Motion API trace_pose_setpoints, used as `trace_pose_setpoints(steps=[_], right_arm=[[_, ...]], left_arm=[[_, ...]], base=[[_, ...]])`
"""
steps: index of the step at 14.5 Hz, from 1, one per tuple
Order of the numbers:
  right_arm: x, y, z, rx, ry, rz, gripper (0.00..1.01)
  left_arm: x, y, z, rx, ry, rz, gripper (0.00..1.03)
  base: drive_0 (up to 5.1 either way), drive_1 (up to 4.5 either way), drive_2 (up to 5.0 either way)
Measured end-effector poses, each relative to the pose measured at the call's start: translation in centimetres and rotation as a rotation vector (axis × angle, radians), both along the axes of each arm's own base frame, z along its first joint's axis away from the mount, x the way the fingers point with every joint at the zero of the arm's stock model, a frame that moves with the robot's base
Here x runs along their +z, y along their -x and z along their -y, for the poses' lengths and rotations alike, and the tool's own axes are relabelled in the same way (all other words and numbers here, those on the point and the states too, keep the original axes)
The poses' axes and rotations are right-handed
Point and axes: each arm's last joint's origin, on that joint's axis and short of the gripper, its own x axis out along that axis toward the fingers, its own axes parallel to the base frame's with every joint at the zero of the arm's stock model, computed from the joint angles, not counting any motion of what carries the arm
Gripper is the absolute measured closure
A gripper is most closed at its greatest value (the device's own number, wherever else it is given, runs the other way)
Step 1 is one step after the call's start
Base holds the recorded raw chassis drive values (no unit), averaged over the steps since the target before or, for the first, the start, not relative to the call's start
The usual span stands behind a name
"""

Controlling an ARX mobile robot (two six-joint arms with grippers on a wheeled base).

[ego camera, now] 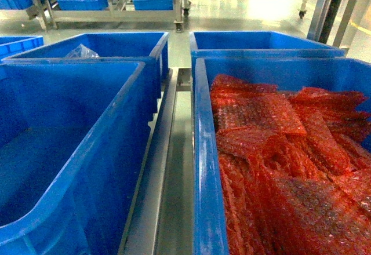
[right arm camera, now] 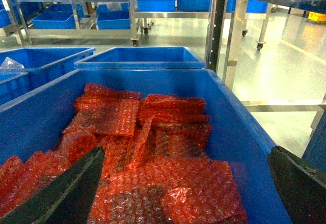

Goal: Pick blue part to blue bin on bottom shelf

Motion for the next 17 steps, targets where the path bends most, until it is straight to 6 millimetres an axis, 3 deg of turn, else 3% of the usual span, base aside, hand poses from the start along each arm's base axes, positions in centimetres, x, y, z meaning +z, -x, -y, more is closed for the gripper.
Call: trace_pose_setpoints(steps=[2, 4, 5, 6, 8, 9, 11, 15, 17], right_arm=[[0.0, 0.0, 0.0, 0.000, 0.000, 0.000, 0.03], [0.0, 0.0, 0.0, 0.000, 0.000, 0.000, 0.03], [0.0, 0.0, 0.0, 0.000, 0.000, 0.000, 0.03], [0.0, 0.0, 0.0, 0.000, 0.000, 0.000, 0.03], [0.0, 0.0, 0.0, 0.000, 0.000, 0.000, 0.03], [0.0, 0.0, 0.0, 0.000, 0.000, 0.000, 0.03], [0.0, 0.0, 0.0, 0.000, 0.000, 0.000, 0.03], [0.0, 0.0, 0.0, 0.000, 0.000, 0.000, 0.03], [0.0, 0.0, 0.0, -0.002, 0.000, -0.001, 0.03]], left_arm=[[-0.2, -2.7, 0.8, -0.044, 0.002, -0.015, 0.59], [0.4, -6.8, 1.3, -0.071, 0.019, -0.006, 0.57], [0.2, -8.3, 1.6, -0.071, 0.010, -0.048, 0.44], [-0.6, -8.4, 1.7, -0.080, 0.001, -0.088, 0.32], [-0.1, -8.2, 1.6, -0.091, 0.007, -0.041, 0.08], [-0.3, -7.9, 0.9, -0.211, 0.008, 0.046, 0.19], [-2.5, -6.3, 0.2, -0.343, -0.017, 0.043, 0.45], [-4.5, -4.4, -0.9, -0.351, -0.019, 0.046, 0.96], [-5.3, -3.7, -2.0, -0.336, -0.020, 0.038, 1.01]], base=[[0.0, 0.00, 0.0], [0.0, 0.00, 0.0], [0.0, 0.00, 0.0], [0.0, 0.00, 0.0], [0.0, 0.00, 0.0], [0.0, 0.00, 0.0], [0.0, 0.00, 0.0], [0.0, 0.00, 0.0], [0.0, 0.00, 0.0]])
